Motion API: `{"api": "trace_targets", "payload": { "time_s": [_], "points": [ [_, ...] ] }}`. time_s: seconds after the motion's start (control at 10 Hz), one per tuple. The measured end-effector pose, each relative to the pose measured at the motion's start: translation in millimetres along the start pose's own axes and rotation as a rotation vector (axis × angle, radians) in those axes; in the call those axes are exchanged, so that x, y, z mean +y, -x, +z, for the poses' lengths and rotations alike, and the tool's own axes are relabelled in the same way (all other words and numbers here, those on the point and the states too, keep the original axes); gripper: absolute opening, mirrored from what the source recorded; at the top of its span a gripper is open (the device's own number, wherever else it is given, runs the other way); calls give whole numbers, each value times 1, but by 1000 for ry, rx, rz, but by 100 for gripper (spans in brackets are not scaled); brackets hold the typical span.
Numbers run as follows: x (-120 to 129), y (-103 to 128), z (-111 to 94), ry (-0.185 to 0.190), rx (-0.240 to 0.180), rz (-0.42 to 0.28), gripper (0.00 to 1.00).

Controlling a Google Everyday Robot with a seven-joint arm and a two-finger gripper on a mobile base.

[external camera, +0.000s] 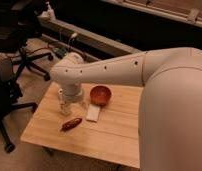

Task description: Knock the bottle over

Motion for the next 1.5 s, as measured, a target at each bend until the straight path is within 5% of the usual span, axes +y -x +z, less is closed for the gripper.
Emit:
{"api": "trace_targets", "payload": {
  "time_s": [0.3, 0.5, 1.0, 1.2, 1.5],
  "points": [
    [39, 33, -8, 78, -97, -129, 65],
    [66, 41, -11, 119, -107, -213, 63],
    [138, 39, -21, 168, -98, -450, 13],
    [144, 49, -12, 185, -74, -463, 1],
    [131, 75, 20, 199, -37, -432, 0]
  ]
}}
